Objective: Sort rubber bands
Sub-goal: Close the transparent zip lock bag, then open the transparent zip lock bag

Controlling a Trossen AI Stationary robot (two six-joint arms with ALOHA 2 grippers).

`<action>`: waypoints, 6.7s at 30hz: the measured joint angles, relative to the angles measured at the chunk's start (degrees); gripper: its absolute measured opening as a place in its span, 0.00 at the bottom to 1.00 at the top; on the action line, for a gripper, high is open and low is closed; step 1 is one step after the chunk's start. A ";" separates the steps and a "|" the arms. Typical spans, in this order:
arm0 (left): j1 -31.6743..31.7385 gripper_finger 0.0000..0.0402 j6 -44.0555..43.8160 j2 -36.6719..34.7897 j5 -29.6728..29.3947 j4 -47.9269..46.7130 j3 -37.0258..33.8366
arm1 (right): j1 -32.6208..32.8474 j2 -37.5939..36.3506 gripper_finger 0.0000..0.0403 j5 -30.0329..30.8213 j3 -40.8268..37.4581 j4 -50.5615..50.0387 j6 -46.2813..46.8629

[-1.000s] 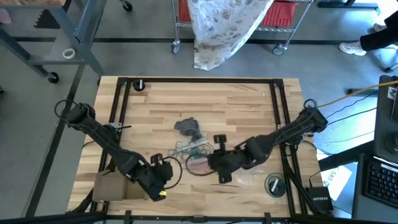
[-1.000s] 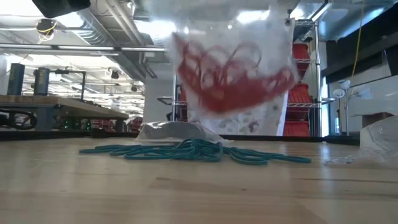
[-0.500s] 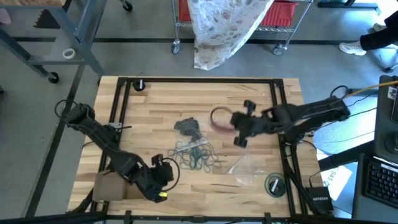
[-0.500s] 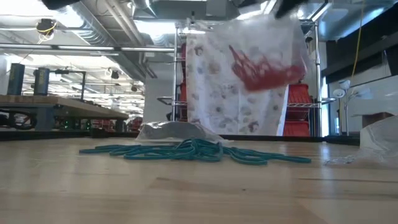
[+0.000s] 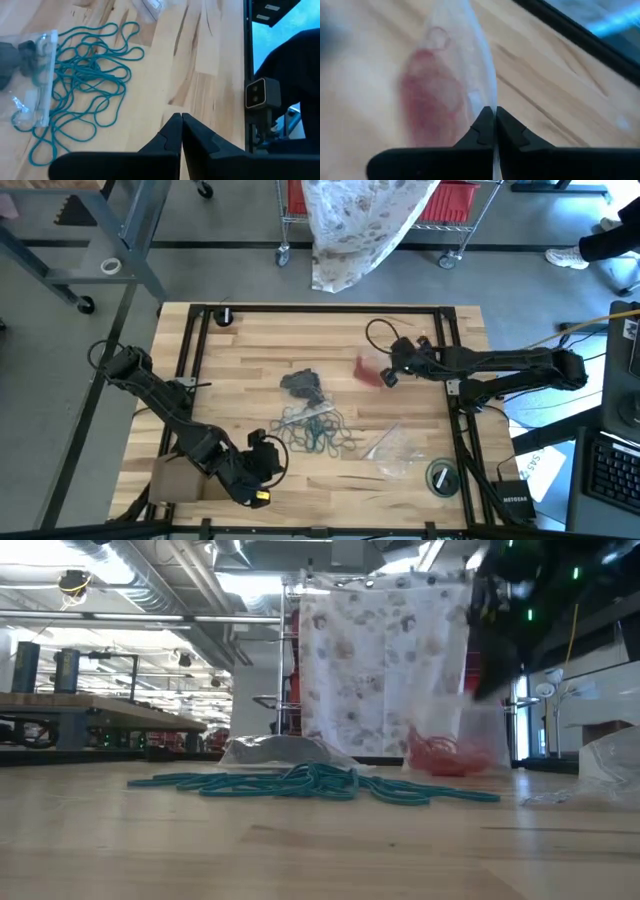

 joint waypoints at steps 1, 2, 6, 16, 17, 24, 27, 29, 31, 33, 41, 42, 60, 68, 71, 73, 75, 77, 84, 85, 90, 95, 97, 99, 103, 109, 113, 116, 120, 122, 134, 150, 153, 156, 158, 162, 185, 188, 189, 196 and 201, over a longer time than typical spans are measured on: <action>0.15 0.01 0.00 0.00 0.00 -0.01 0.00 | -1.51 0.01 0.01 0.76 -1.15 -1.16 1.73; 0.31 0.01 0.05 0.00 0.00 0.00 0.00 | -2.94 0.01 0.01 1.05 -2.04 -2.40 2.70; 1.34 0.01 0.13 0.00 -0.57 0.01 0.00 | -7.62 -0.02 0.12 0.33 -3.18 -5.18 3.10; 5.13 0.01 0.78 0.00 -1.64 0.30 0.00 | -7.80 -0.41 0.49 -2.11 11.77 -10.48 -6.43; 5.52 0.02 0.82 0.00 -1.62 0.56 0.00 | -6.99 -0.39 0.50 -4.67 13.18 -9.71 -7.47; 8.03 0.20 6.05 0.36 -1.49 6.30 0.00 | 4.60 0.07 0.55 -16.43 14.92 2.74 -12.35; 8.97 0.30 8.24 0.86 -1.53 6.77 0.00 | 10.21 1.25 0.55 -17.17 12.98 7.87 -12.42; 9.59 0.35 8.32 1.11 -1.63 6.63 0.00 | 14.06 2.51 0.55 -17.22 11.83 9.13 -12.01; 10.33 0.39 8.34 1.73 -1.81 7.72 0.00 | 18.15 4.12 0.55 -17.54 11.06 8.78 -10.85; 10.42 0.41 8.77 2.30 -1.88 8.29 0.00 | 22.92 5.56 0.55 -19.95 10.49 7.45 -8.60; 9.74 0.40 10.03 5.54 -1.77 12.29 0.00 | 42.98 9.97 0.55 -23.69 10.44 6.57 2.48; 9.76 0.40 9.94 6.00 -1.78 12.34 0.00 | 44.71 10.60 0.55 -23.39 10.44 6.65 3.27; 9.80 0.40 8.92 8.70 -1.86 15.70 0.00 | 52.32 31.84 0.36 -12.54 11.33 5.57 1.14; 9.85 0.40 8.96 8.70 -1.86 16.73 0.00 | 52.54 28.95 0.05 -4.63 16.91 6.40 -3.77; 9.93 0.40 7.06 8.70 -1.91 18.70 0.00 | 53.46 27.58 0.02 -1.29 18.65 11.45 -8.72; 10.03 0.40 5.17 8.95 -2.01 19.92 0.00 | 53.85 27.51 0.01 0.93 18.85 17.40 -12.99; 10.23 0.40 2.80 9.11 -2.00 21.04 -0.26 | 54.51 28.25 0.01 2.91 18.58 21.85 -16.82; 10.56 0.40 0.60 9.11 -2.01 24.91 -1.45 | 54.83 29.79 0.00 4.57 18.56 25.29 -21.11; 12.58 0.40 -2.88 9.09 -1.27 36.47 -4.78 | 56.76 34.43 0.00 10.84 18.46 31.99 -32.66; 12.87 0.40 -3.20 9.09 -1.28 36.83 -5.17 | 56.82 35.03 0.00 11.99 18.47 32.95 -33.80; 14.01 0.40 -3.65 9.05 -0.84 40.94 -6.61 | 58.72 37.27 0.00 18.82 18.48 35.03 -38.14; 14.41 0.40 -4.00 9.42 -0.25 42.94 -7.58 | 59.03 38.02 0.00 19.54 18.48 34.87 -38.16; 14.39 0.40 -3.04 9.42 0.53 45.58 -7.55 | 58.86 38.02 0.00 19.57 18.48 34.82 -38.13; 14.12 0.40 -1.76 9.40 0.61 47.09 -7.54 | 58.82 38.02 0.00 19.56 18.48 34.81 -38.13; 14.09 0.40 -0.75 9.40 0.63 47.23 -7.54 | 58.82 38.02 0.00 19.57 18.48 34.78 -38.23; 15.08 0.40 -2.32 9.38 -0.69 43.17 -7.85 | 58.82 38.02 0.00 19.58 18.48 34.75 -38.31; 15.16 0.40 -2.28 9.38 -0.94 43.26 -7.85 | 58.82 38.02 0.00 19.57 18.48 34.75 -38.33; 15.35 0.40 -2.27 9.38 -1.34 43.17 -7.85 | 58.82 38.02 0.00 19.56 18.48 34.73 -38.33; 15.92 0.40 -2.28 9.38 -1.62 42.19 -7.85 | 58.82 38.02 0.00 19.56 18.48 34.73 -38.35; 16.03 0.40 -2.29 9.38 -1.68 42.01 -7.85 | 58.82 38.02 0.00 19.56 18.48 34.77 -38.33; 15.37 0.40 -4.90 12.79 1.16 42.52 -7.89 | 58.82 38.02 0.00 19.54 18.48 34.63 -38.37; 16.32 0.39 -2.17 13.84 4.03 45.90 -7.89 | 58.82 38.02 0.00 19.54 18.48 34.57 -38.40; 16.66 0.36 -1.47 13.82 4.07 45.91 -7.89 | 58.82 38.02 0.00 19.54 18.48 34.57 -38.40; 16.73 0.33 -0.53 13.82 4.07 45.88 -7.89 | 58.82 37.99 0.00 19.54 18.48 34.57 -38.40; 16.76 0.32 -0.33 13.69 4.13 45.86 -7.89 | 58.82 37.99 0.00 19.54 18.48 34.55 -38.40; 16.77 0.32 0.16 12.57 4.83 45.48 -7.89 | 58.82 37.99 0.00 19.54 18.48 34.53 -38.40; 16.82 0.32 -0.48 10.19 4.09 40.93 -7.86 | 58.82 37.99 0.00 19.52 18.48 34.27 -38.39; 16.82 0.32 -1.65 11.15 4.13 40.88 -7.85 | 58.82 37.99 0.00 19.50 18.48 34.22 -38.37; 16.82 0.32 -1.87 11.59 4.19 40.68 -7.85 | 58.82 37.99 0.00 19.50 18.48 34.24 -38.37; 16.82 0.32 -2.28 12.24 4.53 42.24 -7.87 | 58.82 37.99 0.00 19.50 18.48 34.20 -38.37; 16.82 0.32 -0.95 12.19 5.88 39.64 -7.82 | 58.80 37.99 0.00 19.50 18.47 34.22 -38.37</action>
